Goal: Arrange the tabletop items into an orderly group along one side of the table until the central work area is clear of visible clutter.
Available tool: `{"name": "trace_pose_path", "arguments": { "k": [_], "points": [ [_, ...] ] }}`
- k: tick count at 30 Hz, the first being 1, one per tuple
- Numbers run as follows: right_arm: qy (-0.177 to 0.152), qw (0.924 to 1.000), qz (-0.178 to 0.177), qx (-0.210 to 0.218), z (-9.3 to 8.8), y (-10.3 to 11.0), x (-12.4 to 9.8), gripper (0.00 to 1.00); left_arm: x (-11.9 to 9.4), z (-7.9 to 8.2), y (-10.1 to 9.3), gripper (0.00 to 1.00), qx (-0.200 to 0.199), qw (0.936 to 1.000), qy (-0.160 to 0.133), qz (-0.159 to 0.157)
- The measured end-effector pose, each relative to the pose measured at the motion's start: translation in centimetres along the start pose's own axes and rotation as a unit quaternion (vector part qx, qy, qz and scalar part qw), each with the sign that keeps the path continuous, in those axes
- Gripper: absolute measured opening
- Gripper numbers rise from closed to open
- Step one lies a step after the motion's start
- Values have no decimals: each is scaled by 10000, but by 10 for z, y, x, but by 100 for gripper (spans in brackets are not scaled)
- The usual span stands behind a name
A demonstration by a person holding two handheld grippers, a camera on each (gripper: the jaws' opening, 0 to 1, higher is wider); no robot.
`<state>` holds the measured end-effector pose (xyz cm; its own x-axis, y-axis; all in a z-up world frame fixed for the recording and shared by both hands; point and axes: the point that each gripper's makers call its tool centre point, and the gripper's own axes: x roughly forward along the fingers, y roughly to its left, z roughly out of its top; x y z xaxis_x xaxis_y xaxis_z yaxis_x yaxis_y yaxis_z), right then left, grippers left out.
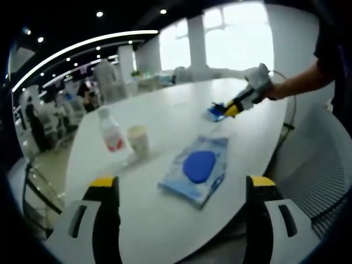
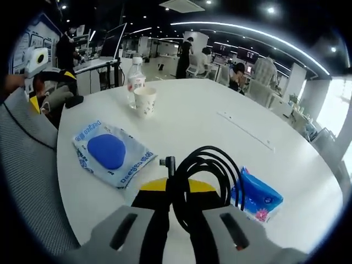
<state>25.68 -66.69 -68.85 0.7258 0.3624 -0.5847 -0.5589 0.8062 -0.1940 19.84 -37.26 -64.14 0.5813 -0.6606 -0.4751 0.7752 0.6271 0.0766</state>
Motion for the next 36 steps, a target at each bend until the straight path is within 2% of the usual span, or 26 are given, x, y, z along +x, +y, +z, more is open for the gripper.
{"name": "trace_pose_path", "arguments": {
  "k": [21, 36],
  "points": [
    [549, 9984, 50, 93, -52, 13, -1, 9, -1, 1, 0, 91, 3, 10000, -33, 1],
    [723, 9969, 294, 91, -71, 30, 7, 10, -1, 3, 1, 91, 21, 10000, -71, 49]
  ]
}}
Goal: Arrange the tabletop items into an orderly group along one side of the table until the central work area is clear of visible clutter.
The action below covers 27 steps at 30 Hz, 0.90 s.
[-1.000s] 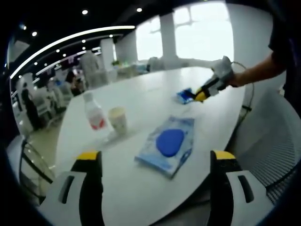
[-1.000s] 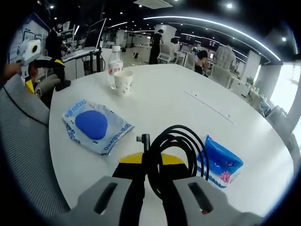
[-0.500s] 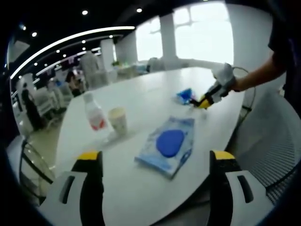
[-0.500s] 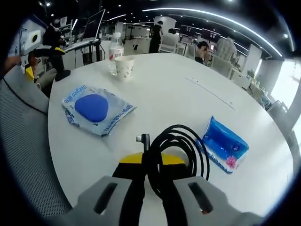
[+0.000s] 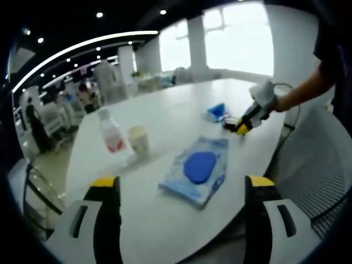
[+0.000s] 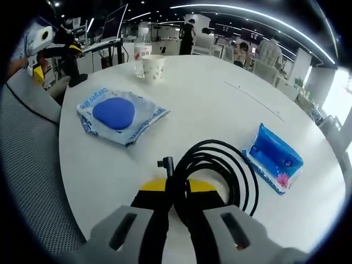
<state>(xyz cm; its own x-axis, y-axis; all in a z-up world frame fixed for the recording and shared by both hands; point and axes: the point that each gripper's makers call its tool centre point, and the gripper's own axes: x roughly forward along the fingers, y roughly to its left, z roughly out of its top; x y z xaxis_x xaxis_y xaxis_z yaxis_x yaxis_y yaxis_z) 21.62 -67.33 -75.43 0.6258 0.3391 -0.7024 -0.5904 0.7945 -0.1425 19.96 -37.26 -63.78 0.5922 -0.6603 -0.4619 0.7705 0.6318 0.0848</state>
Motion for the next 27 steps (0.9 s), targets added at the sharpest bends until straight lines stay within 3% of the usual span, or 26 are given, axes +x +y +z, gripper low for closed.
{"name": "trace_pose_path", "arguments": {
  "k": [11, 16, 27],
  "points": [
    [136, 9997, 139, -148, -10, 10, 3, 10, 0, 1, -1, 90, -37, 10000, 23, 0],
    [139, 9994, 174, -260, -11, 14, 4, 11, 1, 1, -4, 89, 131, 9999, 49, -47],
    [-196, 9996, 159, 133, 9, 18, -7, 22, 3, 0, -4, 92, -13, 9998, 101, -144]
  ]
}}
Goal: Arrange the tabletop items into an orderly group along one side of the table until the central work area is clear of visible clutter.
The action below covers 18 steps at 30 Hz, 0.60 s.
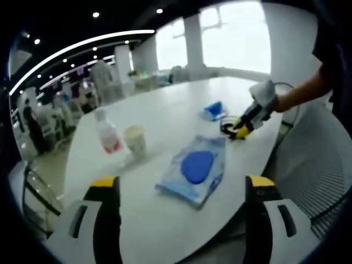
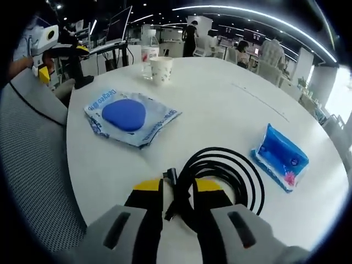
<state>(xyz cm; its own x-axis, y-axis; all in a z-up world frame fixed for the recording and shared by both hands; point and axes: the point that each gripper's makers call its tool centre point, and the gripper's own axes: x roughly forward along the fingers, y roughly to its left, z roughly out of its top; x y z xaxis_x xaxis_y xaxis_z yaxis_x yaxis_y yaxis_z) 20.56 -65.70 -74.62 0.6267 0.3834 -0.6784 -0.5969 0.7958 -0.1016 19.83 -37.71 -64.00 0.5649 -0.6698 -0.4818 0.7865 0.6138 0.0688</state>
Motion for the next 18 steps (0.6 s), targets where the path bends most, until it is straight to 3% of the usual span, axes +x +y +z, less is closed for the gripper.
{"name": "trace_pose_path", "arguments": {
  "k": [3, 7, 13, 18],
  "points": [
    [-103, 9998, 23, 172, 5, 3, 1, 29, 1, -3, 2, 92, -159, 9999, 44, -8],
    [-190, 9994, 24, 296, 11, 5, 1, 32, 3, -11, 6, 93, -177, 9993, 324, 56],
    [-347, 9983, 13, 476, 22, 6, 1, 38, 10, -9, 13, 91, -243, 9981, 558, 59],
    [-531, 9954, 1, 801, 31, 4, 1, 43, 21, -5, 19, 90, -916, 9935, 633, 233]
  ]
}}
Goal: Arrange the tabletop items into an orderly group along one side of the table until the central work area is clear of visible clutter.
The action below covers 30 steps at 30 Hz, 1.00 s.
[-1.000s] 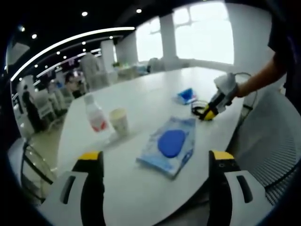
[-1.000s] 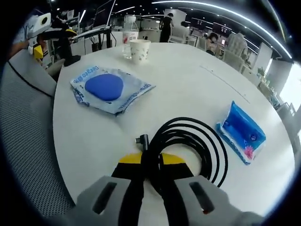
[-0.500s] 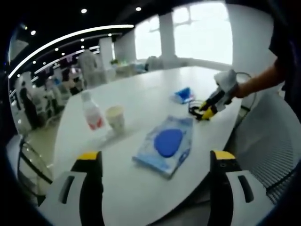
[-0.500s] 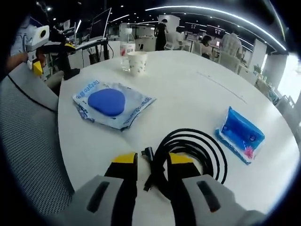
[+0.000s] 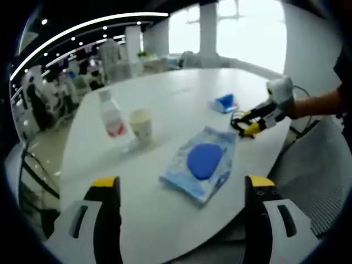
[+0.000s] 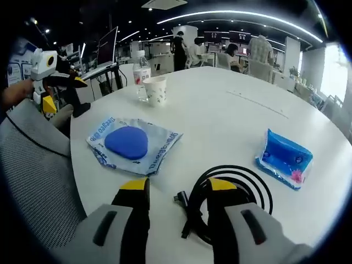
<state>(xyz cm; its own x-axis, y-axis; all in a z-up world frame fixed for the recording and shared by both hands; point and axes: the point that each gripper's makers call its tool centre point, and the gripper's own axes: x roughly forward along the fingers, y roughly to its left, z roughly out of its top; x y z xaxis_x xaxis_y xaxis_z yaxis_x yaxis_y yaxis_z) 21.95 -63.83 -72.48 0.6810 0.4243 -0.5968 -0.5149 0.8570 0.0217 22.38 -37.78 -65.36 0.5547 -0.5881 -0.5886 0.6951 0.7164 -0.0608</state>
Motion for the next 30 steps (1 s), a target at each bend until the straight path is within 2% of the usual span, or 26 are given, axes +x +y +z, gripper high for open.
{"name": "trace_pose_path", "arguments": {
  "k": [3, 6, 9, 12, 14, 18, 22, 25, 30],
  "points": [
    [-72, 9998, -1, 168, 3, -1, 1, 44, 7, -1, -2, 88, -122, 9999, 65, 14],
    [-137, 9995, -9, 282, 6, -1, 3, 46, 14, -10, -1, 87, -259, 9990, 342, 152],
    [-183, 9987, 12, 478, 7, -1, 4, 47, 17, -18, -3, 80, -455, 9971, 585, 147],
    [-205, 9978, 37, 633, 7, 0, 6, 48, 23, -25, -6, 76, -783, 9947, 656, 91],
    [-219, 9976, 48, 660, 7, 1, 7, 48, 24, -28, -5, 71, -1157, 9909, 659, 178],
    [-220, 9966, 95, 790, 7, 3, 10, 46, 30, -29, -8, 70, -1757, 9829, 520, 186],
    [-247, 9946, 143, 998, 7, 6, 14, 44, 38, -36, -15, 68, -1838, 9805, 687, 108],
    [-225, 9939, 157, 1072, 6, 7, 18, 42, 43, -35, -19, 66, -1959, 9781, 702, 51],
    [-212, 9924, 200, 1192, 5, 11, 23, 40, 49, -41, -22, 65, -1929, 9776, 842, 33]
  ]
}}
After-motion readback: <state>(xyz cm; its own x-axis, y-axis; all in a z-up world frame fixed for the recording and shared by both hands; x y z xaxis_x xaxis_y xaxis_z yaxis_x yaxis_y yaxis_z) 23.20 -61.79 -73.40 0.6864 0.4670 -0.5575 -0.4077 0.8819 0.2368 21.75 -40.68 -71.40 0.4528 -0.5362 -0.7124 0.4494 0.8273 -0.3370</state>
